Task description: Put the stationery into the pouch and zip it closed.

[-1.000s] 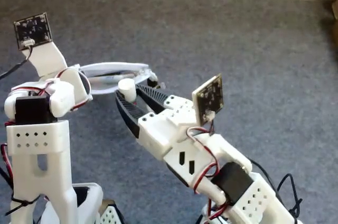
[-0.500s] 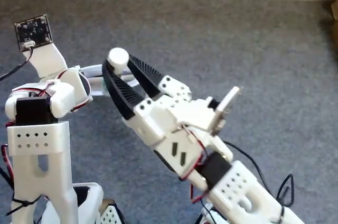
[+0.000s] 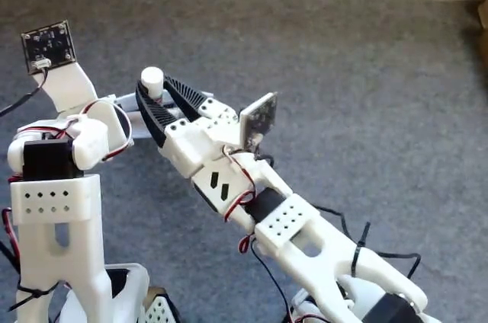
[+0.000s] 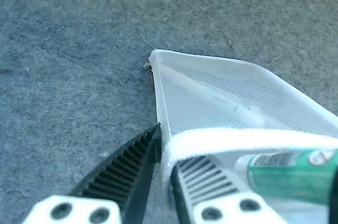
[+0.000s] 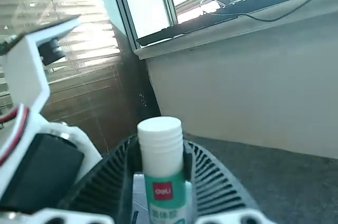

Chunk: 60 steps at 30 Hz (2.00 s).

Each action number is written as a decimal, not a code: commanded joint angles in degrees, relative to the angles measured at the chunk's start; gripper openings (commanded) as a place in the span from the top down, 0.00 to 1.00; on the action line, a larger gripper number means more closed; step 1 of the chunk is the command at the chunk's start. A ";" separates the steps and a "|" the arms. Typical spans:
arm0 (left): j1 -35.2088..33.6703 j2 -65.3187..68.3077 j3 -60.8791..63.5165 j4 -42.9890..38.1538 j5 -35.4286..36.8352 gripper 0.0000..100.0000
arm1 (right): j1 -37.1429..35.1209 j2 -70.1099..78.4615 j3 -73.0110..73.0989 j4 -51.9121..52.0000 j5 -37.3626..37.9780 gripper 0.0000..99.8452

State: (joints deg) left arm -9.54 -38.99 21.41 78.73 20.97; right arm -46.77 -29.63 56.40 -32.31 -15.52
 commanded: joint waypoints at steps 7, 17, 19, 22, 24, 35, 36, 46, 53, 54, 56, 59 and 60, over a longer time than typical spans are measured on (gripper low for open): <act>1.10 -1.10 -0.31 -1.23 -0.62 0.99 | 0.40 -2.86 4.79 -1.36 -0.18 0.99; 1.10 -1.10 -0.31 -1.32 -0.62 0.99 | 0.57 -14.20 11.56 -1.19 1.67 0.83; 1.10 -1.10 -0.31 -1.32 -0.62 0.99 | 0.48 -16.66 13.41 -1.19 5.45 0.79; 1.10 -1.10 -0.31 -1.23 -0.62 0.99 | 0.48 -19.82 15.34 -1.19 7.65 0.79; 1.10 -1.10 -0.31 -1.32 -0.62 0.99 | 0.48 -21.58 16.31 -1.19 7.82 0.79; -1.10 -1.10 -0.31 -1.49 -0.62 0.99 | 7.87 -30.29 15.25 12.53 7.56 0.79; -1.63 -1.10 -0.31 -1.49 -0.62 0.99 | 8.84 -31.52 14.37 14.29 7.56 0.79; -2.07 -1.10 -0.22 -1.14 -0.62 0.99 | 10.15 -39.52 4.53 44.35 7.91 0.79; -2.07 -1.10 -0.22 -1.14 -0.62 0.99 | 8.57 -40.13 7.96 50.33 7.91 0.79; -2.07 -1.10 -0.22 -1.14 -0.62 0.99 | 7.78 -40.13 9.10 50.33 8.00 0.79; -2.07 -1.10 -0.13 -1.14 -0.62 0.99 | 5.76 -40.13 11.12 50.33 8.09 0.79; -1.98 -1.10 1.36 -1.49 -0.62 0.99 | 3.47 -40.04 13.67 50.15 12.31 0.79; -1.98 -1.10 1.54 -1.49 -0.62 0.99 | 3.12 -40.04 14.46 49.98 13.27 0.79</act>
State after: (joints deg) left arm -10.59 -38.99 22.02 78.46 20.97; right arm -41.67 -68.31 70.37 17.89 -5.58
